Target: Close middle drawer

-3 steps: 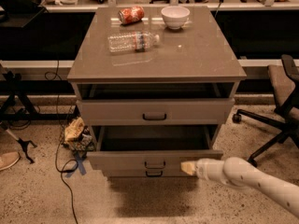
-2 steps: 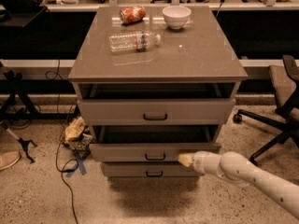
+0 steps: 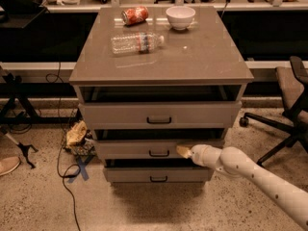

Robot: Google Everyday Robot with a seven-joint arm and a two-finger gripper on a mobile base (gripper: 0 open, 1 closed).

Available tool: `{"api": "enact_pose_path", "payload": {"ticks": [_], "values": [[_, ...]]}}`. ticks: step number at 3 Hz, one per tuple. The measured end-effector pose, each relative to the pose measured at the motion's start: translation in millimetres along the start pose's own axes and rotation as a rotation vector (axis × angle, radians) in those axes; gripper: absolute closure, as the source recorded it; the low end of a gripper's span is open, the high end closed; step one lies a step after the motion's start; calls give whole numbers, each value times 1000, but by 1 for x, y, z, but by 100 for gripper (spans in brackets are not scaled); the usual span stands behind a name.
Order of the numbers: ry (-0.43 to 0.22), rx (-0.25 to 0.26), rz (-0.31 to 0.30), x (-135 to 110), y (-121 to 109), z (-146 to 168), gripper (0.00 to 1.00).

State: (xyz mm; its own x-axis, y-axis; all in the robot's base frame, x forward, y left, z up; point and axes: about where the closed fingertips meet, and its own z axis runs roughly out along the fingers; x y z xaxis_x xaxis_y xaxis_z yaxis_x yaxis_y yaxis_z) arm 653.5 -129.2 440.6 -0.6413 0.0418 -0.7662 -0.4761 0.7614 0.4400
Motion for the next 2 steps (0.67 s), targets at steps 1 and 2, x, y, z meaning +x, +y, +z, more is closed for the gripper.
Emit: {"api": "enact_pose_path", "payload": {"ticks": [1, 2], "values": [[-47, 6, -9, -15, 1, -7, 100], [-29, 39, 16, 8, 5, -37, 100]]}}
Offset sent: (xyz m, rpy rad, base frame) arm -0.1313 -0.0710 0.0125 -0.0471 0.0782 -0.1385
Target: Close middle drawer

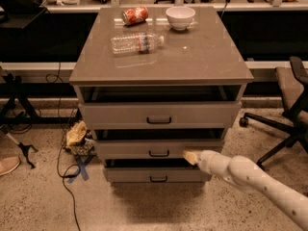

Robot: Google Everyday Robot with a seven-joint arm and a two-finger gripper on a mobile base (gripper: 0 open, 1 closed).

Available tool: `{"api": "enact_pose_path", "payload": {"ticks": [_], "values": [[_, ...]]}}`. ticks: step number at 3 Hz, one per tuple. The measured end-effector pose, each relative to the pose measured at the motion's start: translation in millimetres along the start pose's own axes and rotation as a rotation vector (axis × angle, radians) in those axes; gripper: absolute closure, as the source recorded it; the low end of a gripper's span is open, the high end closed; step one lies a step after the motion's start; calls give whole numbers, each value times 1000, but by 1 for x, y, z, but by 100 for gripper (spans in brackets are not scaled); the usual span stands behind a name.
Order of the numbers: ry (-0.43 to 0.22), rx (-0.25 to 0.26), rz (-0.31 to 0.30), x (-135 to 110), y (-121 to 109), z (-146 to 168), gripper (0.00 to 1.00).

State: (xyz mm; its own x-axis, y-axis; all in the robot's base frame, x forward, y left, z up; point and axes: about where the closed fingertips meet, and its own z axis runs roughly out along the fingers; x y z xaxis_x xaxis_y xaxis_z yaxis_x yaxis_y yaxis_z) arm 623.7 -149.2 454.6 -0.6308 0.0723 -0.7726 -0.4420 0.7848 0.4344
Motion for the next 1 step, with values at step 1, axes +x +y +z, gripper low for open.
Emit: {"api": "enact_pose_path", "payload": {"ticks": [1], "values": [[23, 108, 101, 47, -5, -86, 100]]}}
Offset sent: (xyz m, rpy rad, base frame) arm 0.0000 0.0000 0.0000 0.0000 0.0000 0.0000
